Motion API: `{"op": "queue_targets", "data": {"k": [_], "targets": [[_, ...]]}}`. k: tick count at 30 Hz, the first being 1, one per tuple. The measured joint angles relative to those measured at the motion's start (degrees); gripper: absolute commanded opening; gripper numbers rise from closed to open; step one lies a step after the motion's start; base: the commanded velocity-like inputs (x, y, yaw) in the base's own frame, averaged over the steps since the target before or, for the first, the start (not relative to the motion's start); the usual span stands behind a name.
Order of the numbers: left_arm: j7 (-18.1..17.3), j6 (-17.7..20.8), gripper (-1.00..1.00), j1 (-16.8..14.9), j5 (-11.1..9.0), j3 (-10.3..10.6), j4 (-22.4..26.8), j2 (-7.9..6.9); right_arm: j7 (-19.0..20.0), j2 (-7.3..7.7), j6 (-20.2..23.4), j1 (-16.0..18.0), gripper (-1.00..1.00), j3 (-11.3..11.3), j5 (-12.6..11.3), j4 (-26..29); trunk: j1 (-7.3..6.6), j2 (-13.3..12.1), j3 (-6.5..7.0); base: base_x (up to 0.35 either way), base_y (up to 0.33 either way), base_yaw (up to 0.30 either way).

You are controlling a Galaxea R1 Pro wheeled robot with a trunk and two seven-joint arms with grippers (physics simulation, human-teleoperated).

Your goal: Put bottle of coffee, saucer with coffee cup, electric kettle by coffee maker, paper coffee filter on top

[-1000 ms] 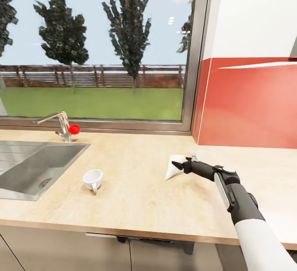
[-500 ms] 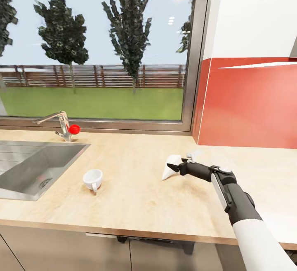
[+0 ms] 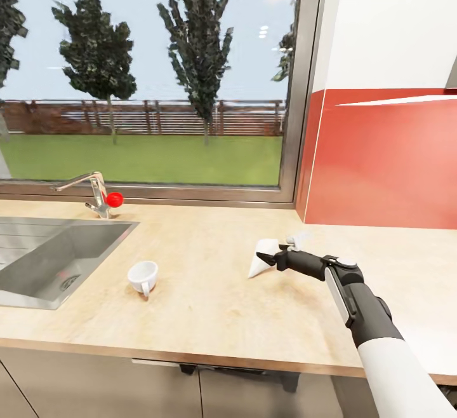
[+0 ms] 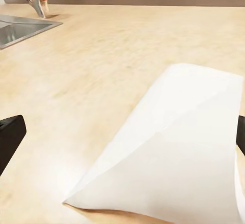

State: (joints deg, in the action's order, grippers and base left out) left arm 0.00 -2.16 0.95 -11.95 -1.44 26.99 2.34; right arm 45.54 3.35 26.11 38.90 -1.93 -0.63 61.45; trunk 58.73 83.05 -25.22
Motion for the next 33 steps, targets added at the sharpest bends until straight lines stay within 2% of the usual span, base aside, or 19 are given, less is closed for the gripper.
{"op": "queue_targets", "data": {"k": [33], "targets": [[0.0,0.1,1.00,0.0,0.0,0.0,0.0,0.00,0.1,-0.16,0.0,0.0,1.00,0.1,0.0,0.0,0.01,0.0,0.00,-0.103,0.031,0.000]]}}
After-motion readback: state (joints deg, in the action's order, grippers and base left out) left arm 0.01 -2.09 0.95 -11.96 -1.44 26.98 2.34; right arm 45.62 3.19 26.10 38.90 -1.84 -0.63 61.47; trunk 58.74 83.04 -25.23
